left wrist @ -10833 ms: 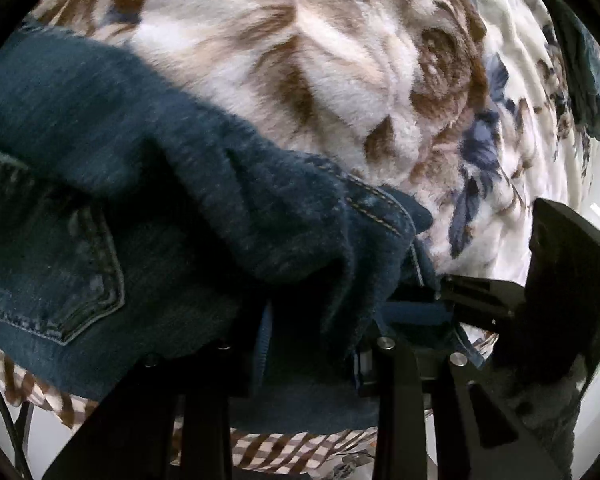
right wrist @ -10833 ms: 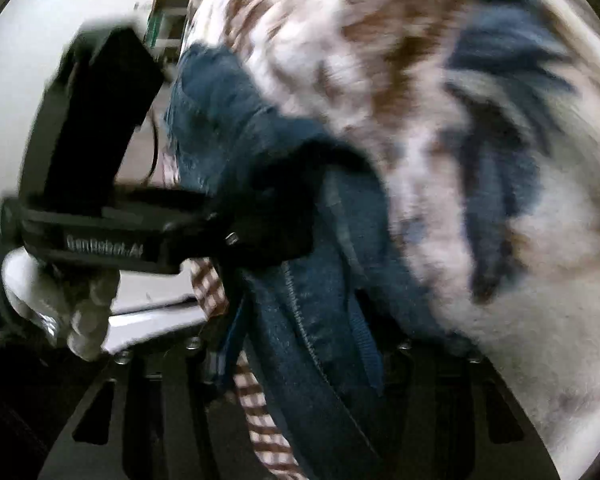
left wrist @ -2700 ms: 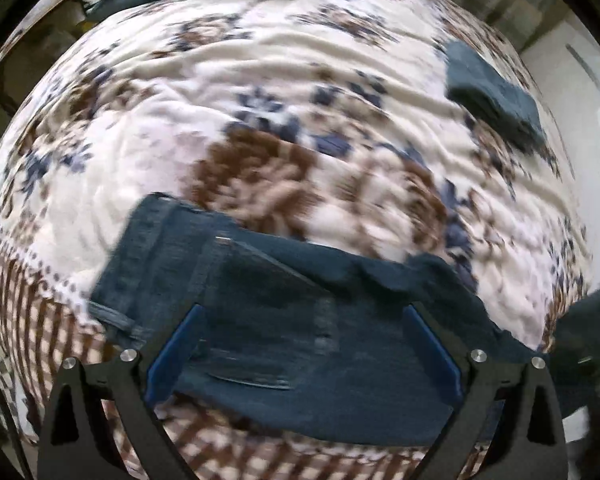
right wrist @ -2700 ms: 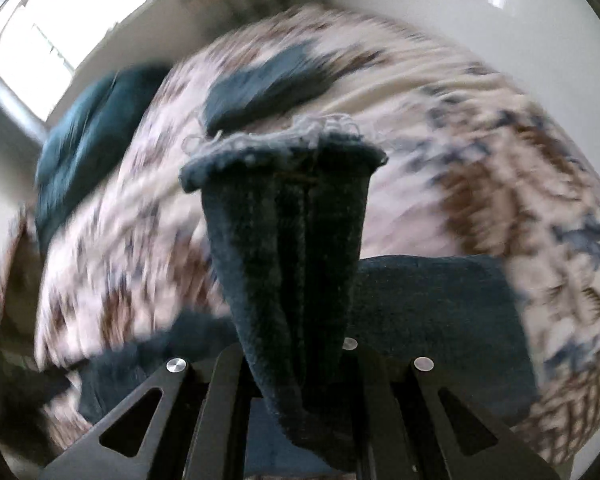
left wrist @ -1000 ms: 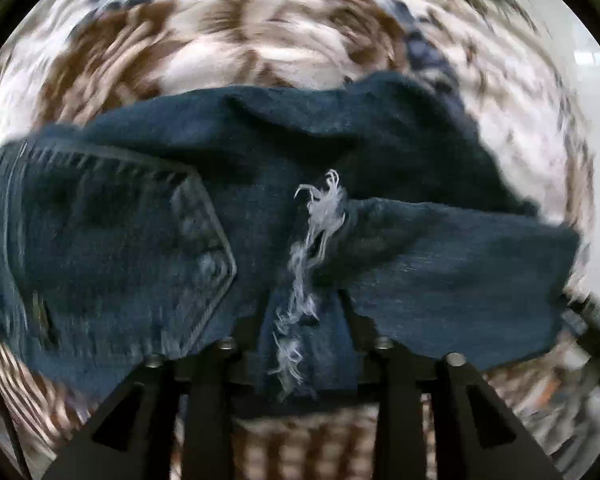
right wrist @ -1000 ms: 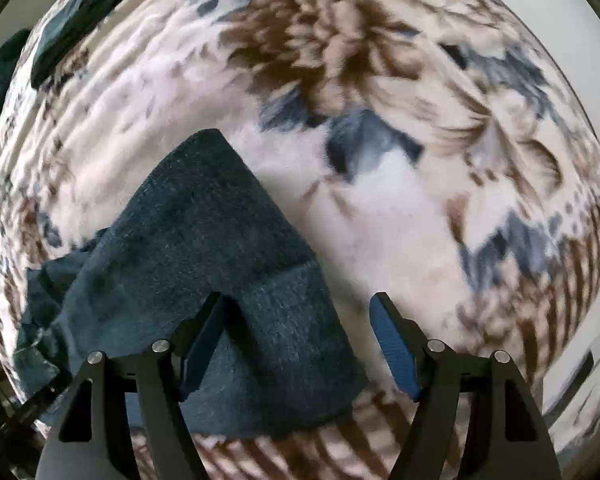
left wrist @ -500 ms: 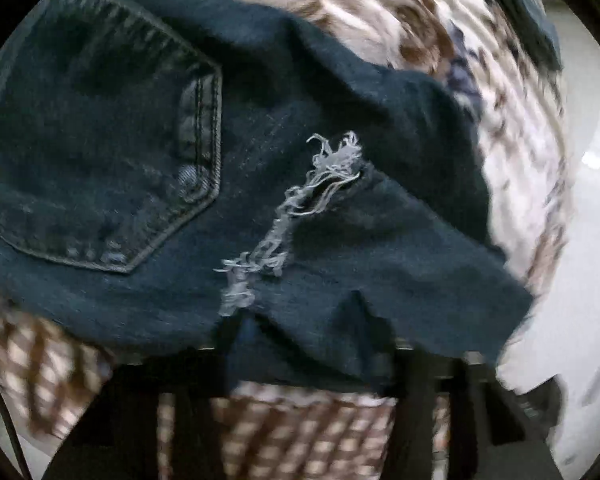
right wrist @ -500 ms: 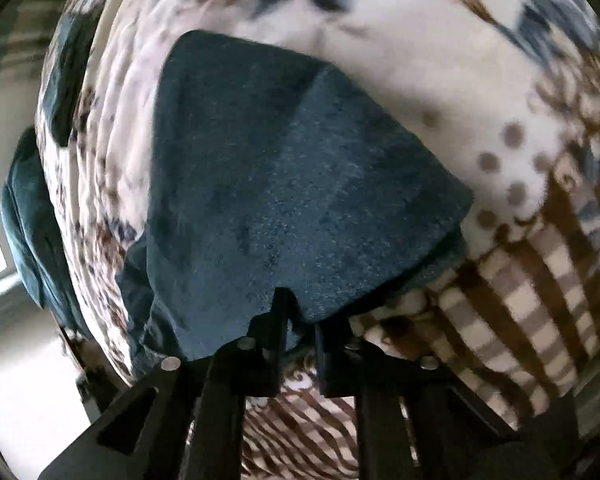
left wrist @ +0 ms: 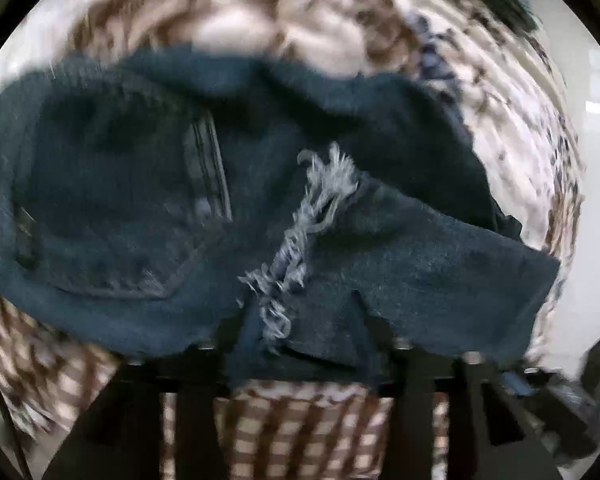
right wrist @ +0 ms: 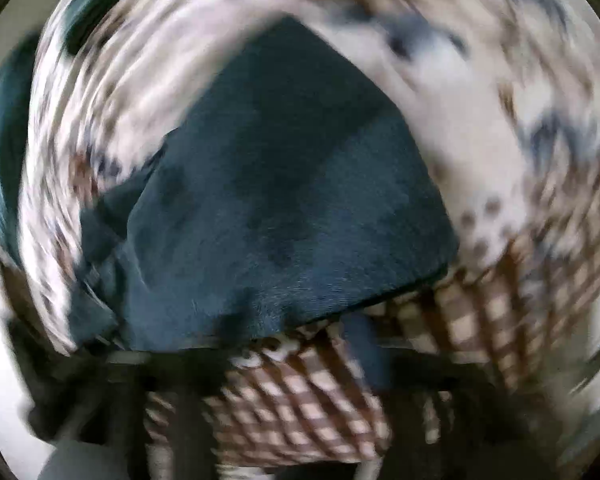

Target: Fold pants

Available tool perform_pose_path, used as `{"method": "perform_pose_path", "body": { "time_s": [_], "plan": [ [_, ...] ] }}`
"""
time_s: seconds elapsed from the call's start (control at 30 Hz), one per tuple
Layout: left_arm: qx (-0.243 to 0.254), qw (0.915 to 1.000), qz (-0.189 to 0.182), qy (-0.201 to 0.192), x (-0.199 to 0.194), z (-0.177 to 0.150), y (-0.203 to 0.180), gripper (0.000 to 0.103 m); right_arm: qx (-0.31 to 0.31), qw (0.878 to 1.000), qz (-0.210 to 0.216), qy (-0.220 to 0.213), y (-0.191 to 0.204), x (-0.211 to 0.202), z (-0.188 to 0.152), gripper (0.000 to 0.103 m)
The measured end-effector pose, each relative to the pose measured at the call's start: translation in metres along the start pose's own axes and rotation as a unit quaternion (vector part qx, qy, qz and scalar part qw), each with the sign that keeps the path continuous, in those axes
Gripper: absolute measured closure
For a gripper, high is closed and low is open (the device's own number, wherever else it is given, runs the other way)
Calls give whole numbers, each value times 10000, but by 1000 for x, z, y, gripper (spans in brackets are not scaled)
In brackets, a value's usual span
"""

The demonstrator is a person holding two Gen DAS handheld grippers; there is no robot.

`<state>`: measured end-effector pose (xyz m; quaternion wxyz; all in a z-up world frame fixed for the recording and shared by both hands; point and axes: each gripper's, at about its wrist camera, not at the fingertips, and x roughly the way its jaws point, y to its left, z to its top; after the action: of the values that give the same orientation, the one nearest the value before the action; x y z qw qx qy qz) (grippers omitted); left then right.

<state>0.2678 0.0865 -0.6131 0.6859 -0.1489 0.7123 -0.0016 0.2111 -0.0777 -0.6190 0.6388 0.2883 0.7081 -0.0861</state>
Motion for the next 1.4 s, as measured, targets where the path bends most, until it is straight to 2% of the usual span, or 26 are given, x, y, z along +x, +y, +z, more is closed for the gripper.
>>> {"method": "perform_pose_path", "body": {
  "time_s": [0.07,0.1,0.13,0.17,0.27,0.37,0.4,0.5,0.53,0.63,0.7,0.87,1.07,1.2,1.3,1.33,1.37,1.4],
  "plan": [
    [285,9985,207,-430,-17,0,-1,9,-638,9970,-398,-183,27,-6,-5,10],
    [391,9972,309,-564,-25,0,3,3,-900,9940,-570,-248,39,-7,-7,10],
    [435,9962,343,-670,-32,1,8,1,-1068,9919,-626,-288,47,-7,-7,10],
    [426,9961,317,-703,-36,3,15,1,-1239,9896,-653,-318,58,-5,-9,10],
    [-18,9978,142,-641,-44,7,60,1,-1448,9862,-744,-304,82,6,-13,10],
    [-1055,9903,-467,-779,-58,5,121,1,-1403,9883,-597,-107,99,22,-14,10],
    [-1408,9838,-745,-820,-58,2,137,1,-1364,9890,-564,-57,103,27,-14,10],
    [-2519,9516,-1490,-937,-49,-13,196,1,-1376,9893,-487,50,118,38,-18,10],
    [-2822,9417,-1545,-988,-43,-18,213,1,-1420,9886,-501,51,123,41,-20,10],
    [-3237,9281,-1560,-980,-16,-25,243,1,-1601,9853,-585,71,139,49,-22,10],
    [-3471,9159,-1816,-870,10,-22,253,1,-1704,9831,-660,119,149,57,-23,10],
    [-3708,9018,-2110,-691,30,-13,268,0,-1688,9820,-799,295,159,75,-25,10],
    [-3711,9002,-2257,-301,23,-9,278,0,-1605,9828,-856,311,164,82,-25,10],
    [-3671,8911,-2581,-680,8,-15,268,0,-1517,9852,-723,332,169,84,-18,10],
    [-3595,8923,-2559,-955,10,-17,263,0,-1533,9849,-725,334,171,85,-18,10],
    [-3620,8909,-2539,-1040,11,-18,262,3,-1566,9843,-734,348,172,85,-13,10],
    [-3636,8894,-2506,-1180,8,-19,260,13,-1600,9837,-742,359,172,86,-13,10],
    [-3611,8923,-2405,-1253,3,-21,258,21,-1617,9835,-731,358,171,84,-14,10]
  ]
}}
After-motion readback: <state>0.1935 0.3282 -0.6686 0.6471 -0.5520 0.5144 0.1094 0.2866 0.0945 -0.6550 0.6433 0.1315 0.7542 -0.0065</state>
